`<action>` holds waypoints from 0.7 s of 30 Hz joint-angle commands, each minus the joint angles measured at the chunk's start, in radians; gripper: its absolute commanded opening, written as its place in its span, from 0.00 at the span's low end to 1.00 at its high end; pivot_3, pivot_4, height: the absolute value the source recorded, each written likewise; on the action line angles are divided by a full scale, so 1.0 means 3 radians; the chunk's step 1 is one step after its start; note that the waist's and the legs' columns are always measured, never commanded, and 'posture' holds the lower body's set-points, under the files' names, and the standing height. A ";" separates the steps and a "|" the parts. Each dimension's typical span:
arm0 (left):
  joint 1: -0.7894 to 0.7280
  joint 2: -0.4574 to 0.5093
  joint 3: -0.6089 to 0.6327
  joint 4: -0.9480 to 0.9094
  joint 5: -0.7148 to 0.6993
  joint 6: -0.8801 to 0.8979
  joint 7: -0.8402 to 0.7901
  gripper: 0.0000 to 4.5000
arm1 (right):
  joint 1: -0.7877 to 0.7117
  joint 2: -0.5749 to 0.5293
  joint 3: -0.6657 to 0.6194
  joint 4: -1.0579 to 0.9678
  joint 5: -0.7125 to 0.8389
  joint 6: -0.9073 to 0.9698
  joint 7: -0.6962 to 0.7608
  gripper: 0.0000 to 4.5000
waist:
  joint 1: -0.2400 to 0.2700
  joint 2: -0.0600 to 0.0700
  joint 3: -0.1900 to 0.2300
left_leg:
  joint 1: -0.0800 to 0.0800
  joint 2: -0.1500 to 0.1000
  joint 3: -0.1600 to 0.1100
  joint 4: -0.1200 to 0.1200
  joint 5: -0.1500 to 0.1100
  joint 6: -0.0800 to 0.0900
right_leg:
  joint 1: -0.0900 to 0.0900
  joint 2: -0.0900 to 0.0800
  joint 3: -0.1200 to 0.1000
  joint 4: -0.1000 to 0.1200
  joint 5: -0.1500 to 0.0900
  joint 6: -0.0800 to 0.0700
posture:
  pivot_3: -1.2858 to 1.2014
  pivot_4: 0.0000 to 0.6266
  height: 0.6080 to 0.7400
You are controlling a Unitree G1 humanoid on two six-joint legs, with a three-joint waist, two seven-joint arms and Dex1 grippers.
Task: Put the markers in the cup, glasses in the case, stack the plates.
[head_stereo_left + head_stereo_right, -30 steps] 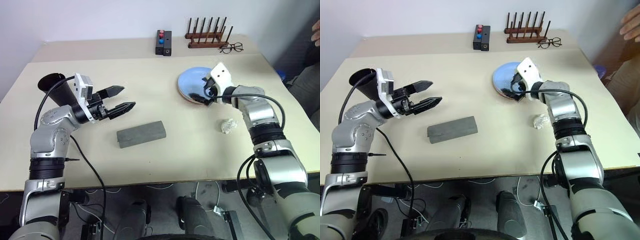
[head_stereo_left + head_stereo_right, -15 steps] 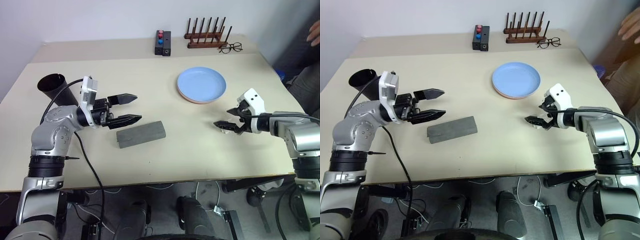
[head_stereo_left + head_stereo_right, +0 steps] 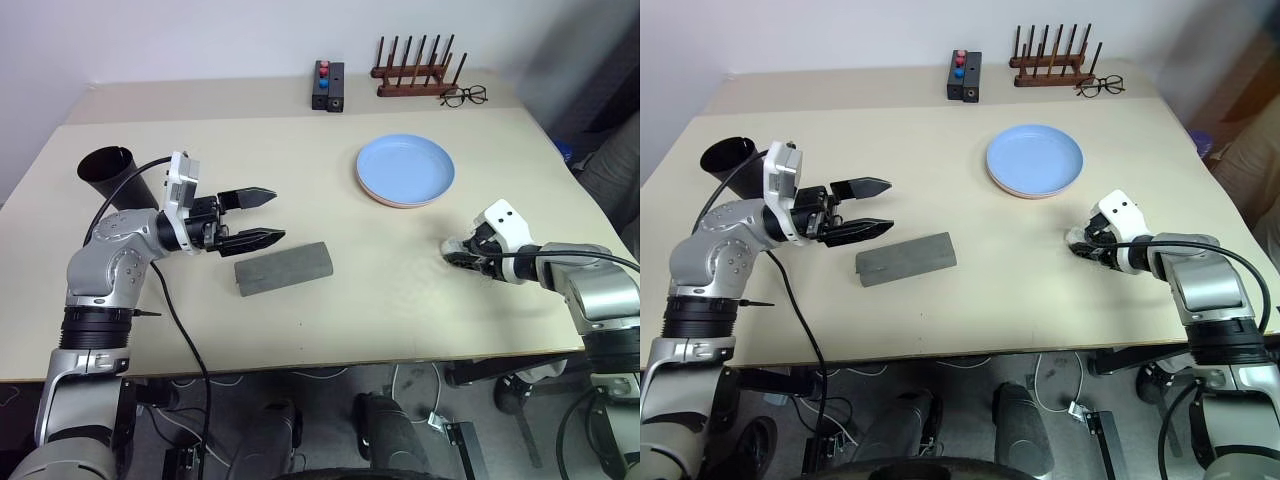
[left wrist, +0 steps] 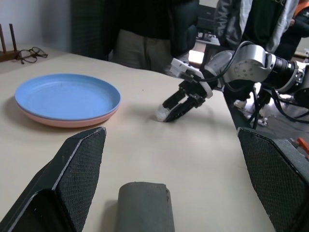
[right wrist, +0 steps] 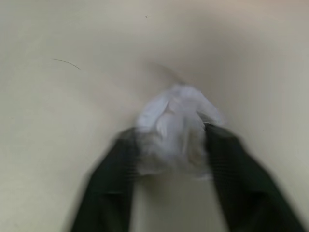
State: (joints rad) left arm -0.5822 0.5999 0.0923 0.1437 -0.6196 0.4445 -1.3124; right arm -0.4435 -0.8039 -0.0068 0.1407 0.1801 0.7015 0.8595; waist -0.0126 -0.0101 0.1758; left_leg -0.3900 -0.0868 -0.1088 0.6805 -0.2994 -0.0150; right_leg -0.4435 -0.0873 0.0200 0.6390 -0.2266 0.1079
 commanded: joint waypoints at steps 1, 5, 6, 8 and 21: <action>0.0003 0.0044 0.0074 -0.0091 -0.0006 -0.0045 0.0034 1.00 | -0.0101 -0.0030 -0.0009 -0.0013 -0.0015 -0.0106 0.0018 0.01 | 0.0000 0.0000 0.0000 | 0.0000 0.0000 0.0000 0.0000 0.0000 0.0000 | 0.0000 0.0000 0.0000 0.0000 0.0000 0.0000 | 0.52 0.24 1.00; -0.0019 -0.0003 0.0106 0.0015 0.0147 -0.0220 0.0270 1.00 | -0.0445 0.0150 -0.0133 0.0017 0.0097 -0.0213 -0.0091 0.01 | -0.0016 0.0000 0.0000 | 0.0000 0.0000 0.0000 0.0000 0.0000 0.0000 | 0.0000 0.0000 0.0000 0.0000 0.0000 0.0000 | 0.52 0.24 1.00; -0.0041 -0.0017 0.0112 0.0068 0.0214 -0.0301 0.0352 1.00 | -0.0584 0.0218 -0.0170 0.0071 0.0126 -0.0238 -0.0131 0.01 | -0.0025 0.0001 0.0001 | 0.0000 0.0001 0.0001 0.0000 0.0001 -0.0001 | -0.0001 0.0001 0.0002 0.0000 0.0000 0.0000 | 0.52 0.24 1.00; -0.0098 -0.0061 0.0168 0.0180 0.0274 -0.0403 0.0532 1.00 | -0.0917 0.0360 -0.0189 0.0223 0.0159 -0.0303 -0.0188 0.01 | -0.0024 0.0002 0.0001 | 0.0002 0.0003 0.0001 -0.0002 0.0001 -0.0003 | -0.0002 0.0002 0.0002 0.0001 0.0000 0.0000 | 0.52 0.24 1.00; 0.0036 -0.0225 0.0248 -0.0099 0.0365 -0.0486 0.1217 1.00 | -0.2400 0.1124 0.0157 0.3121 -0.0574 -0.2080 -0.0808 0.14 | -0.0024 0.0001 0.0000 | -0.0003 -0.0003 -0.0002 -0.0007 0.0008 -0.0013 | -0.0001 -0.0003 0.0000 -0.0013 0.0001 0.0002 | 0.52 0.24 1.00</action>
State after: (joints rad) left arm -0.5783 0.5219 0.1400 0.1717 -0.4980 0.2989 -0.9594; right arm -1.1161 -0.4615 0.0516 1.0391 0.0199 0.1331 0.6258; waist -0.0198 -0.0099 0.1759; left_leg -0.3912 -0.0878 -0.1094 0.6778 -0.2971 -0.0190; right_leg -0.4442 -0.0881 0.0202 0.6349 -0.2263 0.1085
